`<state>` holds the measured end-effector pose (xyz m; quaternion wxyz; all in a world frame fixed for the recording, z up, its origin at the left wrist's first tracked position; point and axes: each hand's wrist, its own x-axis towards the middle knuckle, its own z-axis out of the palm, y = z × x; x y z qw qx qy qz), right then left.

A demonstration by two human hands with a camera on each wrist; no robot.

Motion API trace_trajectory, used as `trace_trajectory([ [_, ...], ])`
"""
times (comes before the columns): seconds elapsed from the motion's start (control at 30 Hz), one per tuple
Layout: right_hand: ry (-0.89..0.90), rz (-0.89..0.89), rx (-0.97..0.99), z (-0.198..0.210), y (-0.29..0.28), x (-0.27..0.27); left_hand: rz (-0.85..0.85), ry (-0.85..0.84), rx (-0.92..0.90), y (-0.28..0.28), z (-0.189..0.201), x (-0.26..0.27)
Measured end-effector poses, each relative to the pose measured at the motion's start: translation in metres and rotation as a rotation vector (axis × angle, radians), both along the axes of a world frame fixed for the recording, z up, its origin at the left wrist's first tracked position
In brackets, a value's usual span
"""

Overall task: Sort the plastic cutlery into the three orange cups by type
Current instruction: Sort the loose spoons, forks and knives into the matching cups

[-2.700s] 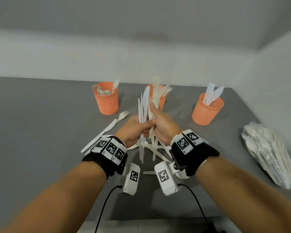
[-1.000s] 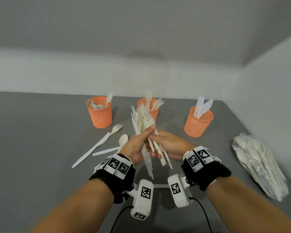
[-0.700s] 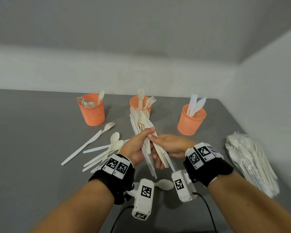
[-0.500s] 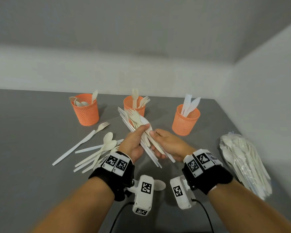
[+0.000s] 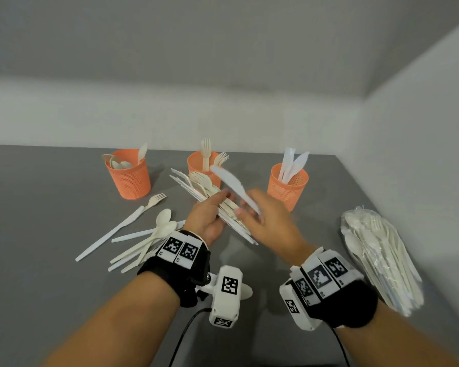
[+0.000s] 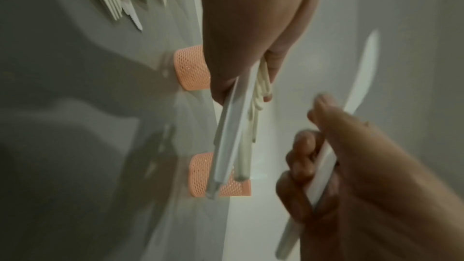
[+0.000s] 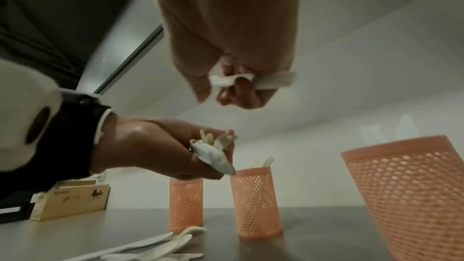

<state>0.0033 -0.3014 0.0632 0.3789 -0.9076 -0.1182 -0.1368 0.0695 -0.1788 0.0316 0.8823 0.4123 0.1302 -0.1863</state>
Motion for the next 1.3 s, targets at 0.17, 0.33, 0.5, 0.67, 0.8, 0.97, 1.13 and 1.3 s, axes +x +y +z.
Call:
trace_trajectory([
  [0.17, 0.100, -0.013, -0.333, -0.007, 0.014, 0.007, -0.061, 0.011, -0.022, 0.002, 0.014, 0.006],
  [0.33, 0.123, -0.085, -0.364, -0.009, 0.021, 0.015, -0.149, 0.009, -0.020, 0.008, 0.021, 0.009],
  [0.5, 0.320, 0.009, -0.021, -0.003, 0.018, 0.018, -0.197, -0.088, -0.032, 0.013, 0.025, 0.010],
  [0.67, 0.609, 0.040, 0.663, 0.000, 0.016, 0.019, -0.297, -0.263, 0.103, 0.016, 0.021, 0.010],
  [0.8, 0.664, 0.124, 0.761, 0.001, 0.009, 0.020, -0.323, -0.292, 0.144, 0.015, 0.020, 0.013],
  [0.97, 0.543, 0.035, 0.836, 0.003, -0.008, 0.028, -0.203, -0.211, 0.122, 0.013, 0.019, 0.022],
  [1.13, 0.219, -0.181, 0.894, 0.031, -0.050, 0.055, -0.234, -0.206, 0.152, 0.014, 0.017, 0.030],
  [1.3, 0.022, -0.390, 0.672, 0.040, -0.090, 0.103, -0.370, -0.251, 0.167, 0.011, 0.022, 0.028],
])
